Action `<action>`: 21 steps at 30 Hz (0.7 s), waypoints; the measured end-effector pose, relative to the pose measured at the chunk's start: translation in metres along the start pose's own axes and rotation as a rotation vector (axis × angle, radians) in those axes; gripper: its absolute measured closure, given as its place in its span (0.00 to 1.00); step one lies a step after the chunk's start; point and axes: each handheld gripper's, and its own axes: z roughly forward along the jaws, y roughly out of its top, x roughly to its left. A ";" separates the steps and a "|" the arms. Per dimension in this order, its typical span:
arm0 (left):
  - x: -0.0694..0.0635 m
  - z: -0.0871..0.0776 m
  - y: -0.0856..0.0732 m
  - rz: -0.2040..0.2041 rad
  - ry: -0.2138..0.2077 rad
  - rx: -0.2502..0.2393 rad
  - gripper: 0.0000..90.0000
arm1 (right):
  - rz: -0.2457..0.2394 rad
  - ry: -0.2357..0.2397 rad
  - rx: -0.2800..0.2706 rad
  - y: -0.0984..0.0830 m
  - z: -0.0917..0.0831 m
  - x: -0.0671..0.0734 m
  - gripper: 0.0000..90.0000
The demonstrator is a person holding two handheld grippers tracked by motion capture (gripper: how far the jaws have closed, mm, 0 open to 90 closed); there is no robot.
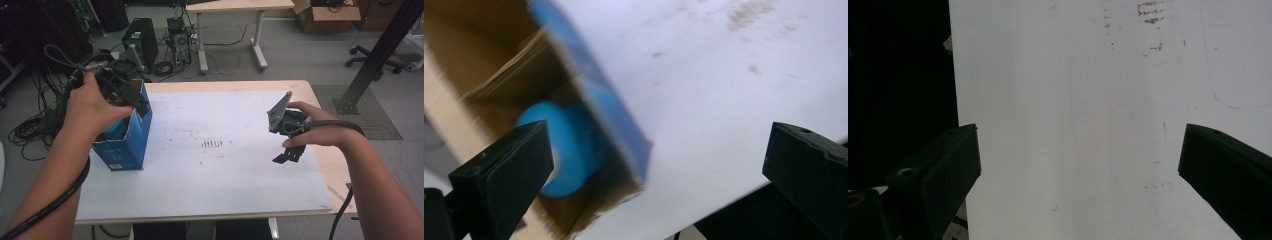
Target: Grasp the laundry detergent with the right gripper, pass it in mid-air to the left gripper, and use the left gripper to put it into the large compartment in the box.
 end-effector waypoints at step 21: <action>-0.073 -0.005 0.022 0.747 -0.249 0.059 0.00 | -0.037 0.005 0.044 0.022 -0.006 0.003 0.04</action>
